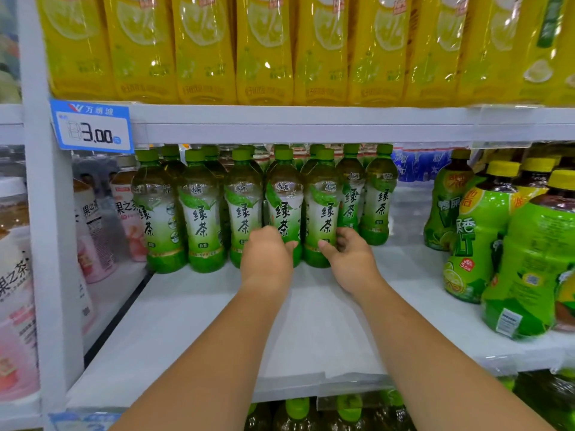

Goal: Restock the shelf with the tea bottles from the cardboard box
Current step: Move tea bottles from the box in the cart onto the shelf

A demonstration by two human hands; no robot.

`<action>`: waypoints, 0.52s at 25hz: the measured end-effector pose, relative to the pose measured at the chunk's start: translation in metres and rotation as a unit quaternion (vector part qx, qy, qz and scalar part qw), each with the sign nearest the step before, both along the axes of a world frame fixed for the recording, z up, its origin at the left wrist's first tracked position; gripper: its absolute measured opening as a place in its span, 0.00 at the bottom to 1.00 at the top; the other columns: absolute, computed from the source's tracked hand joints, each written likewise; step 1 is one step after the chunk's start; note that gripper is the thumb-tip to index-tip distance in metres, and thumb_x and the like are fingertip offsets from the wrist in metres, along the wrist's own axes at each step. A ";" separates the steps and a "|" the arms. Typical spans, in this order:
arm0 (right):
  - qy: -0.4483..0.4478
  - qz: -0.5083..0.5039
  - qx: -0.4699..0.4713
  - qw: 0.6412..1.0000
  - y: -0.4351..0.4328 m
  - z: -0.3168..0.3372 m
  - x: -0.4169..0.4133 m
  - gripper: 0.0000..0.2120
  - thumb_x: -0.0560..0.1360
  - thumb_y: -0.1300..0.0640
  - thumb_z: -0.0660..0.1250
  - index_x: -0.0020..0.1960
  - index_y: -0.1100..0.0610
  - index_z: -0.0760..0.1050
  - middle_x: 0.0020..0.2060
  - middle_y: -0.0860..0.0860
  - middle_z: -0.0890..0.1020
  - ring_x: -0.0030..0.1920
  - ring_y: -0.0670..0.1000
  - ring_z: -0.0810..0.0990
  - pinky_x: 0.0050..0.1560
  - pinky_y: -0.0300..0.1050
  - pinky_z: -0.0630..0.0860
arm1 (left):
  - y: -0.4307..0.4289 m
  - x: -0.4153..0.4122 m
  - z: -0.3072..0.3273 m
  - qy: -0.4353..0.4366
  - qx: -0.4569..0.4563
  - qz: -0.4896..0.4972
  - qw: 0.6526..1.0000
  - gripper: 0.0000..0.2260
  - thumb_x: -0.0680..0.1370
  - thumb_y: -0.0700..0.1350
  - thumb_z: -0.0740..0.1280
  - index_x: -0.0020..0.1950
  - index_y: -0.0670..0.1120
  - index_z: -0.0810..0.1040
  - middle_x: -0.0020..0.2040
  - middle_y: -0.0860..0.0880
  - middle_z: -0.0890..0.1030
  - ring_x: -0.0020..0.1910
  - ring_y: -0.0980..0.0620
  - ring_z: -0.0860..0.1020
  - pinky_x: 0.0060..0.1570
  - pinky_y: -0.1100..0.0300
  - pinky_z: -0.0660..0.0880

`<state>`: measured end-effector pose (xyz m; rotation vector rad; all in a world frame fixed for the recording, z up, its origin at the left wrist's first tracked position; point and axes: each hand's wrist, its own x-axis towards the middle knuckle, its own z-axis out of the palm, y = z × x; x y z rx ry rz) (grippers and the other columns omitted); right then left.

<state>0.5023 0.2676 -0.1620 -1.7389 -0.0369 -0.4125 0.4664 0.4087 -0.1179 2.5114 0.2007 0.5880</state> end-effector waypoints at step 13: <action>0.006 -0.006 -0.015 1.000 0.002 -0.001 0.005 0.21 0.76 0.54 0.71 0.68 0.52 0.74 0.58 0.48 0.82 0.57 0.48 0.80 0.62 0.51 0.77 | 0.008 0.016 -0.025 -0.081 -0.056 -0.009 0.995 0.11 0.78 0.50 0.71 0.50 0.42 0.82 0.44 0.44 0.83 0.41 0.45 0.78 0.41 0.57 0.73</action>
